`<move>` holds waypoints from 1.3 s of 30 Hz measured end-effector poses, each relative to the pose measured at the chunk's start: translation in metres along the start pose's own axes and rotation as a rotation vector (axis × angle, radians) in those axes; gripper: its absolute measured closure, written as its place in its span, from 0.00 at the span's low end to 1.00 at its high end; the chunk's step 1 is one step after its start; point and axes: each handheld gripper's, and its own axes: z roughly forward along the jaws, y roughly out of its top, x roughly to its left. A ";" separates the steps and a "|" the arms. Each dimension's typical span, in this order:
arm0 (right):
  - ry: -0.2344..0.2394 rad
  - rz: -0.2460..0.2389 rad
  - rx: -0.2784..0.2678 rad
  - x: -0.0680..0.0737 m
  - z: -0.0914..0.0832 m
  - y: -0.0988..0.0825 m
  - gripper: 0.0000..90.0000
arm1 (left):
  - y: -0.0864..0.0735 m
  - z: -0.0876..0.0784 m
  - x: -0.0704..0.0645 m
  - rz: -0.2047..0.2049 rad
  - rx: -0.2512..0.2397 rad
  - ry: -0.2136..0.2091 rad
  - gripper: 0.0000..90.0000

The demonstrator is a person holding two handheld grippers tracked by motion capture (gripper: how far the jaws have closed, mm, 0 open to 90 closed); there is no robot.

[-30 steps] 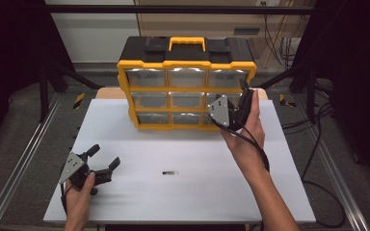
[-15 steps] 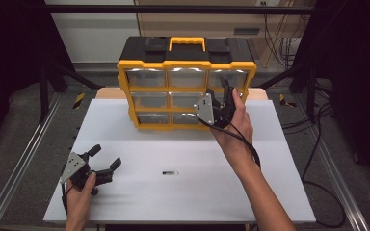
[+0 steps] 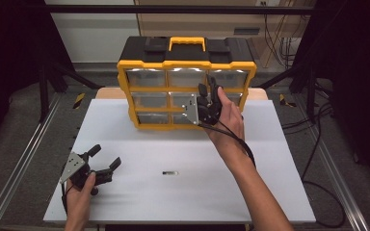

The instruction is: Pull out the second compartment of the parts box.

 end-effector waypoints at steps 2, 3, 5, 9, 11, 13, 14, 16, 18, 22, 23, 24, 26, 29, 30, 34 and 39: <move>-0.013 -0.043 0.000 0.002 0.002 0.001 0.64 | 0.000 0.000 0.000 0.000 0.000 0.000 0.03; -0.013 -0.043 0.000 0.002 0.002 0.001 0.64 | 0.000 0.000 0.000 0.000 0.000 0.000 0.03; -0.022 -0.066 -0.005 0.003 0.003 0.002 0.65 | 0.000 0.000 0.000 0.001 0.002 -0.001 0.03; -0.038 -0.116 -0.012 0.005 0.004 0.005 0.66 | 0.000 0.001 0.000 0.003 0.003 -0.001 0.03; -0.042 -0.131 -0.016 0.006 0.004 0.006 0.67 | 0.000 0.000 0.000 0.002 0.001 0.000 0.03; -0.045 -0.139 -0.017 0.006 0.005 0.007 0.67 | 0.000 0.000 0.000 0.001 0.000 0.001 0.03; -0.046 -0.145 -0.018 0.006 0.005 0.007 0.68 | 0.000 0.000 0.000 0.001 0.001 0.001 0.03; -0.047 -0.157 -0.019 0.007 0.006 0.008 0.69 | 0.000 0.000 0.000 0.002 0.001 0.001 0.03; -0.048 -0.171 -0.022 0.007 0.007 0.008 0.70 | 0.000 0.000 0.000 0.002 0.001 0.001 0.03; -0.054 -0.192 -0.022 0.007 0.008 0.010 0.71 | 0.000 0.000 0.000 0.004 0.002 0.001 0.03; -0.056 -0.195 -0.018 0.007 0.009 0.011 0.72 | 0.000 0.000 0.000 0.004 0.001 0.000 0.03; -0.056 -0.195 -0.018 0.007 0.009 0.011 0.72 | 0.000 0.000 0.000 0.004 0.001 0.000 0.03; -0.059 -0.199 -0.022 0.007 0.009 0.011 0.73 | 0.000 0.000 0.000 0.007 0.002 0.001 0.03; -0.062 -0.204 -0.023 0.007 0.010 0.012 0.74 | 0.000 0.001 0.000 0.008 0.002 0.000 0.03; -0.062 -0.205 -0.025 0.007 0.010 0.012 0.74 | 0.000 0.001 0.000 0.008 0.002 0.000 0.03; -0.063 -0.220 -0.023 0.008 0.011 0.013 0.76 | 0.000 0.001 0.000 0.001 -0.004 -0.008 0.03; -0.064 -0.237 -0.028 0.010 0.012 0.014 0.79 | 0.000 0.001 0.000 0.002 -0.004 -0.006 0.04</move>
